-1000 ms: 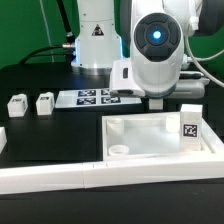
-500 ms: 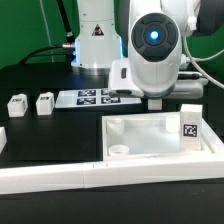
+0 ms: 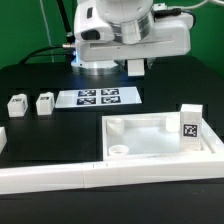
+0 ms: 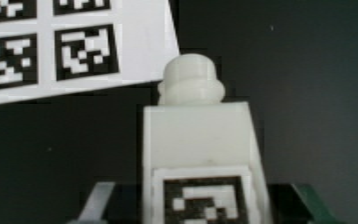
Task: Assemble square table
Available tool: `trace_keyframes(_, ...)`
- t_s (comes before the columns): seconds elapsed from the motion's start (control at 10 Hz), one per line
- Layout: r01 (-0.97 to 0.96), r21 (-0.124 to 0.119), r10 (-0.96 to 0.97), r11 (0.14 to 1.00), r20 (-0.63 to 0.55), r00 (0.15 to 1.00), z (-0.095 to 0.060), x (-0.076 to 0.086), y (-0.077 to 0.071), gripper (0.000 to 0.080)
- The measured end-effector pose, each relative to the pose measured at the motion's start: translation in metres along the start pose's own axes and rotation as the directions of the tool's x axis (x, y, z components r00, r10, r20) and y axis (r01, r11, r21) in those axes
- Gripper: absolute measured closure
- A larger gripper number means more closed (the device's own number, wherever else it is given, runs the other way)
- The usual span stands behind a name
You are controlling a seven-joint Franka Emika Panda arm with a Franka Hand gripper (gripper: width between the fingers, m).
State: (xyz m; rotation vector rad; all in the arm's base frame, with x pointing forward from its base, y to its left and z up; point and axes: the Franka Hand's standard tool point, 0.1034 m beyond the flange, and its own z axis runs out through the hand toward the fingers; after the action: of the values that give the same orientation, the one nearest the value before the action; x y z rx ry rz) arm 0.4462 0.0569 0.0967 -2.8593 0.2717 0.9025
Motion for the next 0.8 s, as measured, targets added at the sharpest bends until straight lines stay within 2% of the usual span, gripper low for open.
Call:
trace_keyframes(0.1, 0.007, -0.003, -0.007, 1.000, -0.083, 0.997, 0.000, 0.007, -0.002, 0.0515)
trace_keyframes(0.2, 0.012, 0.001, -0.011, 1.000, -0.135, 0.991, -0.002, 0.005, -0.003, 0.0515)
trace_keyframes(0.3, 0.018, -0.002, -0.018, 1.000, -0.228, 0.973, -0.006, 0.015, -0.002, 0.0514)
trace_keyframes(0.4, 0.040, -0.024, -0.046, 0.999, -0.323, 0.945, -0.023, 0.035, 0.001, 0.0514)
trace_keyframes(0.5, 0.060, -0.038, -0.071, 0.997, -0.404, 0.912, -0.054, 0.048, 0.002, 0.0514)
trace_keyframes(0.6, 0.080, -0.067, -0.102, 0.995, -0.466, 0.879, -0.085, 0.056, 0.002, 0.0514)
trace_keyframes(0.7, 0.104, -0.126, -0.158, 0.987, -0.575, 0.803, -0.123, 0.070, -0.001, 0.0514)
trace_keyframes(0.8, 0.101, -0.123, -0.157, 0.987, -0.656, 0.739, -0.117, 0.074, -0.003, 0.0514)
